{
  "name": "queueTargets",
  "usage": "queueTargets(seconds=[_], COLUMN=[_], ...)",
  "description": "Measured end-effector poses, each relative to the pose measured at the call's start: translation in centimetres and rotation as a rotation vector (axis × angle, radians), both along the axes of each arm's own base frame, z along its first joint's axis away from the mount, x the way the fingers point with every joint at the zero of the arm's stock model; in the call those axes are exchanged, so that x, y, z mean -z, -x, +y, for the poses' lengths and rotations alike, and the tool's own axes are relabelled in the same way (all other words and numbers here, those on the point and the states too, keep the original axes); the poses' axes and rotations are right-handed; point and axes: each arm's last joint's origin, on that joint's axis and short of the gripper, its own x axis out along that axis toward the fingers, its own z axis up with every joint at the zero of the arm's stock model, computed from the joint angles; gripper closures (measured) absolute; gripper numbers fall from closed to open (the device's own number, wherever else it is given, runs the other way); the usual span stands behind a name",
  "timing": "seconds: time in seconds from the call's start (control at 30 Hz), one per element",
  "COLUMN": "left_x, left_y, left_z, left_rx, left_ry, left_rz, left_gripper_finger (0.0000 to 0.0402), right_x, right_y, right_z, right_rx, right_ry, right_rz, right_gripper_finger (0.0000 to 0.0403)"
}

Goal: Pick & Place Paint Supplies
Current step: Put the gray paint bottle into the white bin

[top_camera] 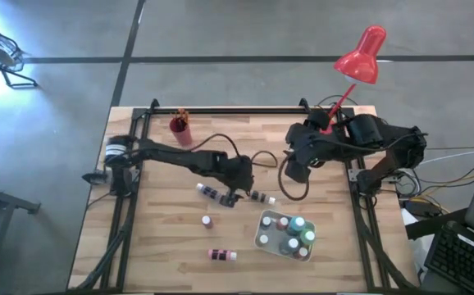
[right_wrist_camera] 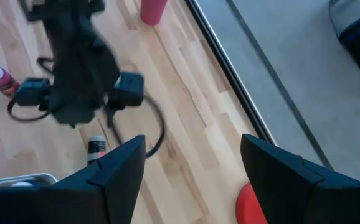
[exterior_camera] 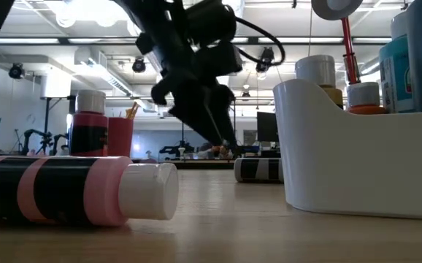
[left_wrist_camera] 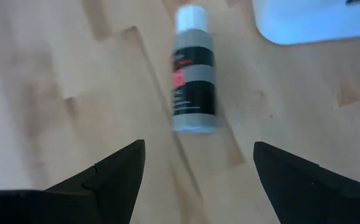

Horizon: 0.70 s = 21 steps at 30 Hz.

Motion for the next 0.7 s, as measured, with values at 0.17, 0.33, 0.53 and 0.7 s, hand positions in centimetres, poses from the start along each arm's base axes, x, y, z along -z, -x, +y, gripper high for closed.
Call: queueTargets(seconds=[0.17, 0.33, 0.53, 0.7], left_x=[1.4, 2.0, 3.2, 4.8], left_y=[-1.1, -1.6, -2.2, -2.8], left_z=[-1.0, -1.2, -1.2, -1.2], left_rx=[0.037, 0.045, 0.043, 0.011], left_ry=[-0.005, -0.009, -0.008, 0.0], left_rz=[-0.025, -0.052, -0.053, -0.039], left_gripper_finger=[0.0099, 0.0099, 0.0099, 0.0099], right_x=[-0.4, -0.6, -0.5, -0.5], right_y=[0.6, 0.9, 0.8, 0.8], right_z=[-0.1, -0.2, -0.2, -0.2], right_rx=[0.004, 0.007, 0.006, 0.011], right_ry=[0.004, 0.005, 0.005, 0.013], right_rz=[-0.018, -0.025, -0.023, -0.022], right_gripper_finger=[0.0157, 0.0152, 0.013, 0.0115])
